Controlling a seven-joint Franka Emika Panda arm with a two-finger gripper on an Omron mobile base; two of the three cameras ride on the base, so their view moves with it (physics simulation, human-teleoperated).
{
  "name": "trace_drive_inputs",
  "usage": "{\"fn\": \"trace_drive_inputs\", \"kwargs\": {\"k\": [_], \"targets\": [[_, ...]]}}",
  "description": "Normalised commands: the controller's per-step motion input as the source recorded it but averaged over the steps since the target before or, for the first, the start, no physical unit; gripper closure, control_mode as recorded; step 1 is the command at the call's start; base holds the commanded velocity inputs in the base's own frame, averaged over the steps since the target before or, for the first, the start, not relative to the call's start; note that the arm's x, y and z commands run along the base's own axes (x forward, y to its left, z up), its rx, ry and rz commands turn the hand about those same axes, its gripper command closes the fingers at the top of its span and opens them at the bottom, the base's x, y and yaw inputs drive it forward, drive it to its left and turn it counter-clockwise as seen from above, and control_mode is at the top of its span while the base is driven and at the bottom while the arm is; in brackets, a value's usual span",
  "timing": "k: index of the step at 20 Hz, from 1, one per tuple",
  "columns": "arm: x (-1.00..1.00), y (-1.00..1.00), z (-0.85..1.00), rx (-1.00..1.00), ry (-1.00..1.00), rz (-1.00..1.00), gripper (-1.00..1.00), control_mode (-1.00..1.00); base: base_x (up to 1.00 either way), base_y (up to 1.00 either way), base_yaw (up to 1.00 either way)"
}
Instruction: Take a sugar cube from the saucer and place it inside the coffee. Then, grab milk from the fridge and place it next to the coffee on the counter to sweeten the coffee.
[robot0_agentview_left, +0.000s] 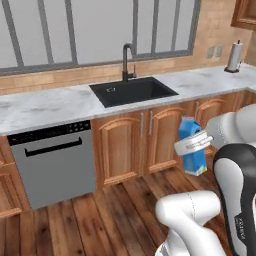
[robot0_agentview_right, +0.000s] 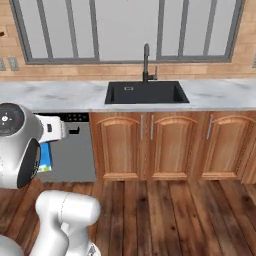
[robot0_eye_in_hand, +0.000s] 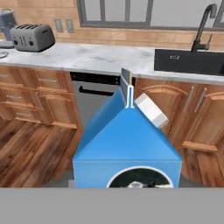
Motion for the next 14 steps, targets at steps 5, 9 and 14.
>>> {"fn": "trace_drive_inputs", "kwargs": {"k": [5, 9, 14], "targets": [[0.00, 0.00, 0.00, 0.00, 0.00, 0.00, 1.00, 1.00, 1.00, 0.22, 0.48], [0.00, 0.00, 0.00, 0.00, 0.00, 0.00, 1.00, 1.00, 0.88, 0.64, 0.46], [0.00, 0.00, 0.00, 0.00, 0.00, 0.00, 1.00, 1.00, 0.51, 1.00, 0.34]]}}
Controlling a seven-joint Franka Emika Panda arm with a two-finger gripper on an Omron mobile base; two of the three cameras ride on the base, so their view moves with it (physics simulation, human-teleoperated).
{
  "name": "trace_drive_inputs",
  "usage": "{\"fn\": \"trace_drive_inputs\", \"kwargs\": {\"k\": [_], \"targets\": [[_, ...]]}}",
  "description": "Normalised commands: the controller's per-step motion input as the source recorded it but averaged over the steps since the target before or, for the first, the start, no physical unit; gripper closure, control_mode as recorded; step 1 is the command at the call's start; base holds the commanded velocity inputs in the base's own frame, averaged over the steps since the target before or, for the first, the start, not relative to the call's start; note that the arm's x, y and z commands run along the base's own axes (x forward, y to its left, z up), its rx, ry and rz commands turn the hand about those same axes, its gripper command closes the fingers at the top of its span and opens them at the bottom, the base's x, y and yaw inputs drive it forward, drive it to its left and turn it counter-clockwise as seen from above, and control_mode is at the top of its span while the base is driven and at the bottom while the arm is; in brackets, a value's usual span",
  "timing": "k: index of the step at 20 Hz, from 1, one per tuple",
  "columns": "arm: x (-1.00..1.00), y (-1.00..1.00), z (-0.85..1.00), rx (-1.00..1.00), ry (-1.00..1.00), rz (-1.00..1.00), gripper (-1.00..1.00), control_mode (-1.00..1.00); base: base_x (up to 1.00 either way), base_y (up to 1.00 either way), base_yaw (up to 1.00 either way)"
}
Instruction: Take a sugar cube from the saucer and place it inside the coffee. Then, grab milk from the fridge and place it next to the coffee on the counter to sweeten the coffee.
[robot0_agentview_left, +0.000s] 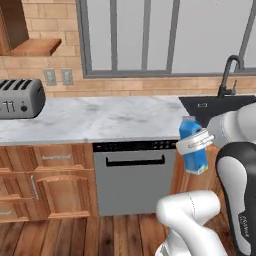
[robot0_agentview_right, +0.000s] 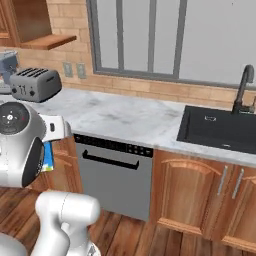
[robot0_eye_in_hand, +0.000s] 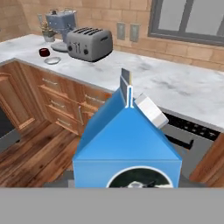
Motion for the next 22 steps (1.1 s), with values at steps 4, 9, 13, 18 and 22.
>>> {"fn": "trace_drive_inputs", "kwargs": {"k": [4, 9, 13, 18, 22], "targets": [[0.00, 0.00, 0.00, 0.00, 0.00, 0.00, 1.00, 1.00, 0.39, 1.00, 0.28], [0.00, 0.00, 0.00, 0.00, 0.00, 0.00, 1.00, 1.00, 0.82, 1.00, 0.15], [0.00, 0.00, 0.00, 0.00, 0.00, 0.00, 1.00, 1.00, 1.00, 1.00, 0.05], [0.00, 0.00, 0.00, 0.00, 0.00, 0.00, 1.00, 1.00, 0.77, 1.00, 0.02], [0.00, 0.00, 0.00, 0.00, 0.00, 0.00, 1.00, 1.00, 0.57, 1.00, 0.00]]}}
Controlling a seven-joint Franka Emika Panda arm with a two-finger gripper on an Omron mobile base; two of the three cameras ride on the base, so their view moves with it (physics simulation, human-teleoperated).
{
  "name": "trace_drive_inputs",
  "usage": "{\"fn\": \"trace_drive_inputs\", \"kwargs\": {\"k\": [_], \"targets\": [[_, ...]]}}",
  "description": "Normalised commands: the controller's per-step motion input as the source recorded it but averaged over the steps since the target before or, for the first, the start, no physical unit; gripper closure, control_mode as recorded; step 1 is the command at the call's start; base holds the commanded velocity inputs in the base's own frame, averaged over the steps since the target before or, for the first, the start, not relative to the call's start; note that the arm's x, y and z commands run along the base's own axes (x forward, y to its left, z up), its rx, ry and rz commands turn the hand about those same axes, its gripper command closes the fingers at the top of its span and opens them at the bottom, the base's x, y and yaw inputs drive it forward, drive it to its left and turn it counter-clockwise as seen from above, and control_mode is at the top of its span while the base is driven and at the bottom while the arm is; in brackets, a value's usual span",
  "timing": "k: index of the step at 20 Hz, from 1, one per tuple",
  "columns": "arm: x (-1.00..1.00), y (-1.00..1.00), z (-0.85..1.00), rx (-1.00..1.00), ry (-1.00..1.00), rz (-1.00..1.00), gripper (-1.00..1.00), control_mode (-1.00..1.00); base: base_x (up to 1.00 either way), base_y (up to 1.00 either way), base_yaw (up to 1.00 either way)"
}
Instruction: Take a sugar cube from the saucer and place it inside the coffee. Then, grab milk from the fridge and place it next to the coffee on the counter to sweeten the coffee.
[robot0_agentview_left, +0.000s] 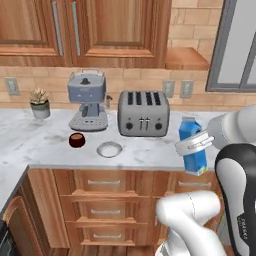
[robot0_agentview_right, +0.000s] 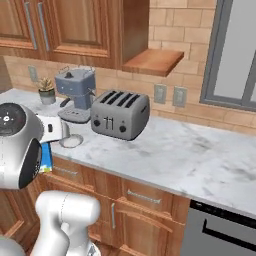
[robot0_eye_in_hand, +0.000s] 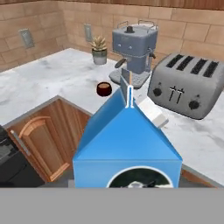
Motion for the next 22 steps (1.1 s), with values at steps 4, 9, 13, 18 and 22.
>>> {"fn": "trace_drive_inputs", "kwargs": {"k": [4, 9, 13, 18, 22], "targets": [[0.00, 0.00, 0.00, 0.00, 0.00, 0.00, 1.00, 1.00, 0.56, 0.99, 0.00], [0.00, 0.00, 0.00, 0.00, 0.00, 0.00, 1.00, 1.00, 0.51, 0.97, 0.00], [0.00, 0.00, 0.00, 0.00, 0.00, 0.00, 1.00, 1.00, 0.39, 0.55, -0.01], [0.09, -0.03, -0.08, 0.01, -0.03, -0.04, 1.00, -1.00, 0.05, 0.01, -0.01], [0.83, 0.57, 0.00, 0.00, 0.00, -0.55, 1.00, -1.00, 0.00, 0.00, 0.00]]}}
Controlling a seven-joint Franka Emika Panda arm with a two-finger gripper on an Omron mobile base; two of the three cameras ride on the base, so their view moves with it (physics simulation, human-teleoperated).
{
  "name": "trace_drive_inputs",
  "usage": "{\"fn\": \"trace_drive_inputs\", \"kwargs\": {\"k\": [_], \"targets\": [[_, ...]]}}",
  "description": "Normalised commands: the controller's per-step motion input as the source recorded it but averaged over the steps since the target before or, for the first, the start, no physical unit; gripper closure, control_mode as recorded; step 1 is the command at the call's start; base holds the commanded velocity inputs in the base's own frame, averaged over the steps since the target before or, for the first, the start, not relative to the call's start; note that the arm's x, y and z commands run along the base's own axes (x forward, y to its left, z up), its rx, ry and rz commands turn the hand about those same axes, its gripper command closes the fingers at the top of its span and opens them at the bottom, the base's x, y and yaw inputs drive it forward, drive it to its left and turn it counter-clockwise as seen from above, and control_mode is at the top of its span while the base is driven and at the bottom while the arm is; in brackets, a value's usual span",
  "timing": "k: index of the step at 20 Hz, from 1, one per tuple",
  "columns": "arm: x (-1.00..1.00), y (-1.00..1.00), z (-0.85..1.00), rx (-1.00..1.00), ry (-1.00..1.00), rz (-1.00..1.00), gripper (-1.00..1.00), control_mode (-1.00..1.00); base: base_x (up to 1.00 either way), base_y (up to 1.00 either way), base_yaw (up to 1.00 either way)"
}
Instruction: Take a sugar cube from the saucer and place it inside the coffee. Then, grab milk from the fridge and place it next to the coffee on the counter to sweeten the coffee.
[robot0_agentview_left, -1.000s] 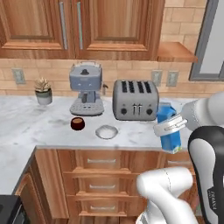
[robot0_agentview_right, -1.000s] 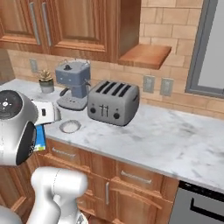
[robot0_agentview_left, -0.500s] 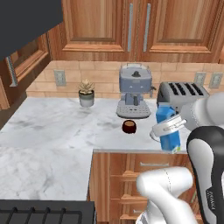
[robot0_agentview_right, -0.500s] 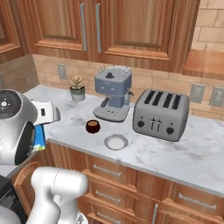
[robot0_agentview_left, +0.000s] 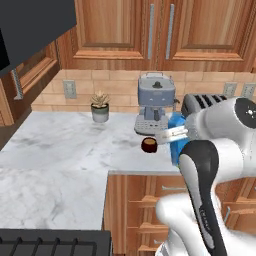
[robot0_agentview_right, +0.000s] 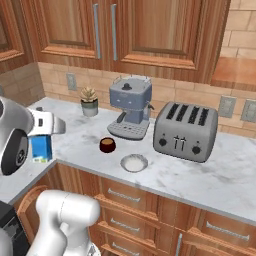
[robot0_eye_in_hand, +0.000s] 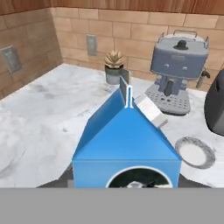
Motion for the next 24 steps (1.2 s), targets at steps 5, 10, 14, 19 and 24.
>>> {"fn": "trace_drive_inputs", "kwargs": {"k": [5, 10, 14, 19, 24], "targets": [[0.81, 0.59, -0.07, 0.00, 0.00, -0.77, 1.00, -1.00, 0.00, 0.00, 0.00], [0.64, 0.03, -0.42, 0.00, -0.04, -0.54, 1.00, -1.00, 0.00, 0.00, 0.00], [0.60, -0.09, -0.63, 0.00, -0.10, -0.34, 1.00, -1.00, 0.00, 0.00, 0.00], [0.52, 0.01, -0.53, -0.06, 0.00, -0.27, 1.00, -1.00, 0.00, 0.00, 0.00], [0.47, 0.01, -0.36, -0.02, 0.00, -0.19, 1.00, -1.00, 0.00, 0.00, 0.00]]}}
